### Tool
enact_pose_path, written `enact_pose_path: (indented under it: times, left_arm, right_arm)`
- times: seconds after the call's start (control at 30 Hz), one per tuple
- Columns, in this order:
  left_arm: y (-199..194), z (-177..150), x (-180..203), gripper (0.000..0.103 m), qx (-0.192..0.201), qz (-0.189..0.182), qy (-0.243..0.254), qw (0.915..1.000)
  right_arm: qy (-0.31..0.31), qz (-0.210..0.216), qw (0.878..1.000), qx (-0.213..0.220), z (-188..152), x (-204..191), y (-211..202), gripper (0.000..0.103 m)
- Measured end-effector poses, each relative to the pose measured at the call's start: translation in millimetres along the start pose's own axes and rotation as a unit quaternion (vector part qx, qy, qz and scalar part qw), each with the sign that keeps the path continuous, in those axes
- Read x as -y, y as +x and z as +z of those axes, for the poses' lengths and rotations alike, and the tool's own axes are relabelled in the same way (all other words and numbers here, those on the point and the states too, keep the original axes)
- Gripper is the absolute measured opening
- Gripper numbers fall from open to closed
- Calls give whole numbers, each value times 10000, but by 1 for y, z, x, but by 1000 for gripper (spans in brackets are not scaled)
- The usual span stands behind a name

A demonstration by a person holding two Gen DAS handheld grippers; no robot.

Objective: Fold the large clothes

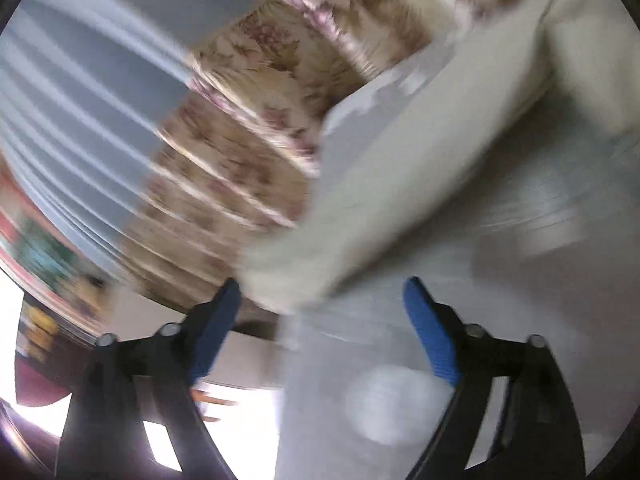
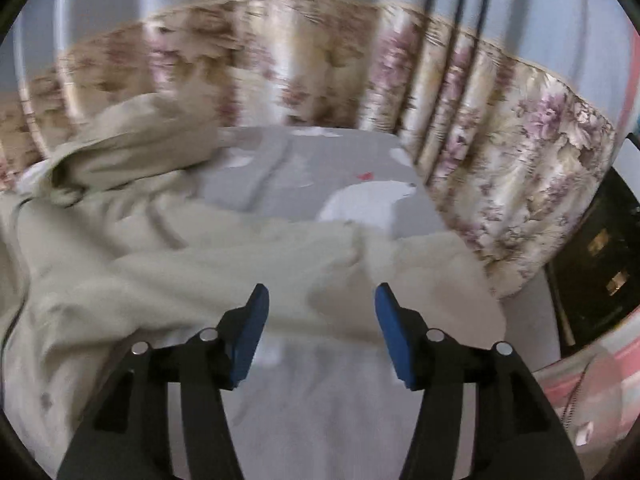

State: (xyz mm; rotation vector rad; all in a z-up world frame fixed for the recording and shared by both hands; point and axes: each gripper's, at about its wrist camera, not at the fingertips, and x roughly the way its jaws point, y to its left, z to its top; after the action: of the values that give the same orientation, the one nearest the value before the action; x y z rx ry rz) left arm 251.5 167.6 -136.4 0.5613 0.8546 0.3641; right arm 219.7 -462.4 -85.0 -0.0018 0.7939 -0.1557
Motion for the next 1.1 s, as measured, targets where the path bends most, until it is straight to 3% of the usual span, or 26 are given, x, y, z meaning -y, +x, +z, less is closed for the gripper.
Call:
enact_pose_path:
  times: [0.1, 0.13, 0.2, 0.27, 0.4, 0.47, 0.57, 0.6, 0.63, 0.67, 0.7, 0.73, 0.8, 0.87, 0.97, 1.0, 1.03, 1.07, 1.1]
  left_arm:
    - [-29, -8, -9, 95, 54, -1018, -802, 9916]
    - [-41, -15, -15, 97, 34, -1591, -1300, 9787]
    - [-54, -30, -16, 97, 67, -2386, -1790, 9544]
    - [-65, -37, 2, 97, 123, -2856, -1834, 9406]
    - [-85, -34, 39, 94, 203, -3302, -1520, 9314]
    - [-95, -33, 66, 92, 135, -3736, -1377, 9172]
    - [-102, -26, 90, 70, 64, -4293, -1252, 8944]
    - [-109, -25, 96, 69, 104, -4310, -1229, 8939]
    - [-117, -24, 102, 56, 228, -4197, -1163, 8999]
    - [-122, -22, 106, 40, 278, -4181, -1103, 9013]
    - [-126, -21, 106, 26, 282, -4258, -1110, 8975]
    - [-130, -19, 100, 14, 246, -4495, -1200, 8849]
    - [-146, -18, 82, 9, 358, -4788, -1218, 8687]
    - [-184, -25, 56, 5, 731, -4785, -1052, 8687]
    - [-231, -41, 23, 6, 1001, -4608, -724, 8789]
    - [-244, -51, 11, 7, 1021, -4492, -577, 8857]
    - [-245, -57, 5, 10, 933, -4499, -480, 8869]
    - [-241, -62, 2, 18, 778, -4573, -317, 8853]
    - [-236, -73, 6, 40, 569, -4504, 1, 8910]
  right_arm:
    - [123, 321, 9990, 271, -18, -20, -26, 57]
    - [183, 446, 9983, 324, -23, -24, -32, 59]
    - [325, 863, 9952, 321, -39, -33, -44, 60]
    - [329, 1127, 9927, 276, -49, -41, -48, 60]
    - [330, 1702, 9848, 36, -71, -63, -50, 60]
    - [285, 1894, 9813, -168, -79, -71, -42, 60]
    - [175, 2111, 9759, -531, -92, -88, -27, 60]
    - [87, 2023, 9773, -627, -96, -94, -20, 45]
    - [7, 2023, 9770, -680, -97, -99, -15, 12]
    - [-42, 2102, 9751, -709, -98, -101, -13, 9]
    - [-128, 2024, 9773, -613, -97, -104, -18, 8]
    - [-225, 1963, 9790, -504, -95, -104, -26, 6]
    - [-380, 1904, 9808, -192, -88, -105, -53, 5]
    - [-522, 1731, 9835, 121, -82, -101, -82, 5]
    - [-573, 1563, 9850, 460, -80, -82, -135, 4]
    - [-588, 1537, 9853, 462, -80, -75, -143, 4]
    - [-589, 1570, 9852, 364, -82, -70, -148, 4]
    - [-670, 1673, 9836, -104, -87, -65, -144, 6]
    - [-827, 1426, 9858, -303, -91, -63, -139, 9]
